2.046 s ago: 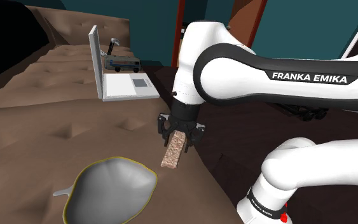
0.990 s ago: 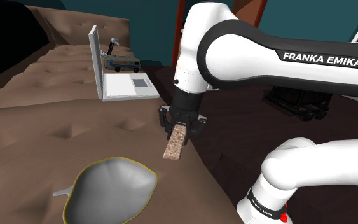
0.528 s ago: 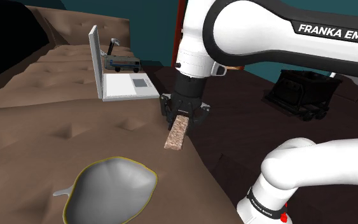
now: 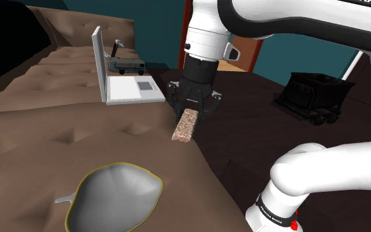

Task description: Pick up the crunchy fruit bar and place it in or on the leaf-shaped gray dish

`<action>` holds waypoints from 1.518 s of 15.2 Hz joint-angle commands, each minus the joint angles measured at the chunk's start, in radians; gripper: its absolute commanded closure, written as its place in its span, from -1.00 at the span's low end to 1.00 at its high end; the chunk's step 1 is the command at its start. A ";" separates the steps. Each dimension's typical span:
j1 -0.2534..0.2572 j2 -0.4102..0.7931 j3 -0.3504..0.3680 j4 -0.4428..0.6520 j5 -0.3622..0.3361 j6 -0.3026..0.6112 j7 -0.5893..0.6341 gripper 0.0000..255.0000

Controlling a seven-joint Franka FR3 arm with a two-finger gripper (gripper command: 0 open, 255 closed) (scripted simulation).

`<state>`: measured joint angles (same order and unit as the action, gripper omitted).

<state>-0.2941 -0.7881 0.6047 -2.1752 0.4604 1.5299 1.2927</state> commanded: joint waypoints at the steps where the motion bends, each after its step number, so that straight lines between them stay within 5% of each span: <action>1: -0.003 0.007 -0.007 0.026 -0.007 -0.019 0.002 1.00; 11: -0.080 0.171 0.290 0.266 0.042 0.018 0.260 1.00; 15: -0.166 0.261 0.461 0.395 0.023 0.034 0.374 1.00; 18: -0.276 0.330 0.633 0.503 -0.007 0.042 0.461 1.00; 23: -0.255 0.305 0.626 0.423 0.017 0.101 0.441 1.00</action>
<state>-0.5532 -0.4787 1.2306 -1.7359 0.4724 1.6181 1.7359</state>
